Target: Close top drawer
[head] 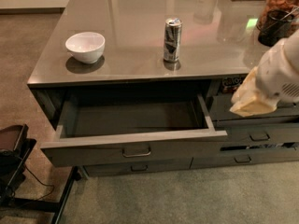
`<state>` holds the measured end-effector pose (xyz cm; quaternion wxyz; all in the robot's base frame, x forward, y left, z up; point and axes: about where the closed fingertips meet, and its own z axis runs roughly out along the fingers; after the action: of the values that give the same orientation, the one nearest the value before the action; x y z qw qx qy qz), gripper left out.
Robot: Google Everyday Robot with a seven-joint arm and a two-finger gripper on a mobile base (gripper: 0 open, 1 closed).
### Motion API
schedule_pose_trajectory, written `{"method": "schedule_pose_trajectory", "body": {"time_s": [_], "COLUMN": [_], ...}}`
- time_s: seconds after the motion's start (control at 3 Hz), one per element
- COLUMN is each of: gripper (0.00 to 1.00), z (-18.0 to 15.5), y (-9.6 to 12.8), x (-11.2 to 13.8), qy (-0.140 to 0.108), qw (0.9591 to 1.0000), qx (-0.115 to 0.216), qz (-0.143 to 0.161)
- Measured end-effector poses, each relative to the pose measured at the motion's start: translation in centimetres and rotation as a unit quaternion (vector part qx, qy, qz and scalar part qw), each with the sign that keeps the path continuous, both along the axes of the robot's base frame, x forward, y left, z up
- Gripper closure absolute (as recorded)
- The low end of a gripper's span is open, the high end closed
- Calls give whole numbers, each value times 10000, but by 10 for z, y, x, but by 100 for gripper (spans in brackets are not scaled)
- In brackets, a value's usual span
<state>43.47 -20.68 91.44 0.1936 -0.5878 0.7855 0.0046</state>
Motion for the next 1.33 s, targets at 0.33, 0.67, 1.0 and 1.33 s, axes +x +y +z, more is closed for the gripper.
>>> {"method": "schedule_pose_trajectory", "body": {"time_s": [0.33,0.67,1.0,1.33], "gripper": [89,100,100,100], "z": [-69,-148,-148,-171], "y": [12,27,27,21], "x": [1,0,0,-6], "qy": [141,380,380,403], "qw": [9990,9960,9960,9957], "qx": [420,805,805,827], "qz": [-8,18,19,68]}}
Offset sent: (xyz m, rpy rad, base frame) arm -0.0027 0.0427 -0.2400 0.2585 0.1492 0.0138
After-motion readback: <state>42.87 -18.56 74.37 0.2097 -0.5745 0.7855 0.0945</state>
